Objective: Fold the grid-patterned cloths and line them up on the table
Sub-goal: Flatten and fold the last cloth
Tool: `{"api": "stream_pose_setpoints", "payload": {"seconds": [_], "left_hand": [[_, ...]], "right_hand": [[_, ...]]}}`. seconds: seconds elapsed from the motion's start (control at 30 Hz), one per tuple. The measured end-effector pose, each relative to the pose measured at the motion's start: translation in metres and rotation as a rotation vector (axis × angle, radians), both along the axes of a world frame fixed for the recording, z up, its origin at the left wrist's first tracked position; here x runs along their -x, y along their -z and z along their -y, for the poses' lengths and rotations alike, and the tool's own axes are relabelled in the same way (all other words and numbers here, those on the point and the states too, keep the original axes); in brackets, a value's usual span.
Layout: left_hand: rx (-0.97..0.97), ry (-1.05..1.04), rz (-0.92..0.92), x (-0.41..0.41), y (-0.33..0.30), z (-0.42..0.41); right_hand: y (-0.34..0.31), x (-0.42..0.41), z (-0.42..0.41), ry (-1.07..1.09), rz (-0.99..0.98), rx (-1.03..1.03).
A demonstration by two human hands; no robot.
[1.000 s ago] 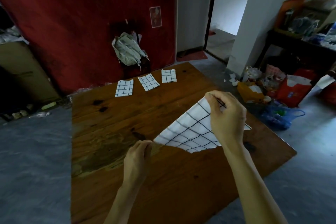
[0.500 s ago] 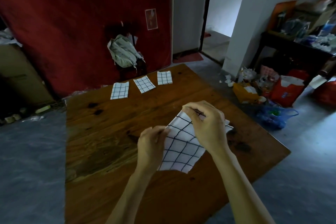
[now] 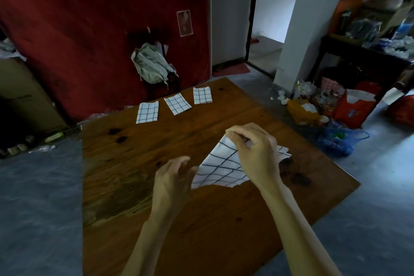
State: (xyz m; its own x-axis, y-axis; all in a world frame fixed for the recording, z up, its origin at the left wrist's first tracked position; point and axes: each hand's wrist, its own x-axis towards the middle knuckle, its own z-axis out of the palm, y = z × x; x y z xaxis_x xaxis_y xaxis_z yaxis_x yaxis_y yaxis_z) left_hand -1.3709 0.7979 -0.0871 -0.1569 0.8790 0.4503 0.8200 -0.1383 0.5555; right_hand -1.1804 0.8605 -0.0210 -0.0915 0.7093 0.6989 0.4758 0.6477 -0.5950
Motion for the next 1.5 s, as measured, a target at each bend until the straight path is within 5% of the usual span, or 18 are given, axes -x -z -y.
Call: {"api": "stream_pose_setpoints", "payload": {"seconds": [0.17, 0.37, 0.7, 1.5], "left_hand": [[-0.11, 0.289, 0.108, -0.026, -0.043, -0.014], [-0.093, 0.16, 0.332, -0.007, -0.046, -0.003], [-0.089, 0.081, 0.509, 0.017, -0.053, 0.013], [-0.035, 0.031, 0.461, 0.074, -0.049, 0.035]], "right_hand": [[0.003, 0.017, 0.007, -0.157, 0.107, 0.016], [0.004, -0.002, 0.006, -0.164, 0.167, 0.129], [0.001, -0.015, 0.01, -0.173, -0.183, 0.358], [0.015, 0.038, 0.03, -0.163, -0.169, 0.411]]}}
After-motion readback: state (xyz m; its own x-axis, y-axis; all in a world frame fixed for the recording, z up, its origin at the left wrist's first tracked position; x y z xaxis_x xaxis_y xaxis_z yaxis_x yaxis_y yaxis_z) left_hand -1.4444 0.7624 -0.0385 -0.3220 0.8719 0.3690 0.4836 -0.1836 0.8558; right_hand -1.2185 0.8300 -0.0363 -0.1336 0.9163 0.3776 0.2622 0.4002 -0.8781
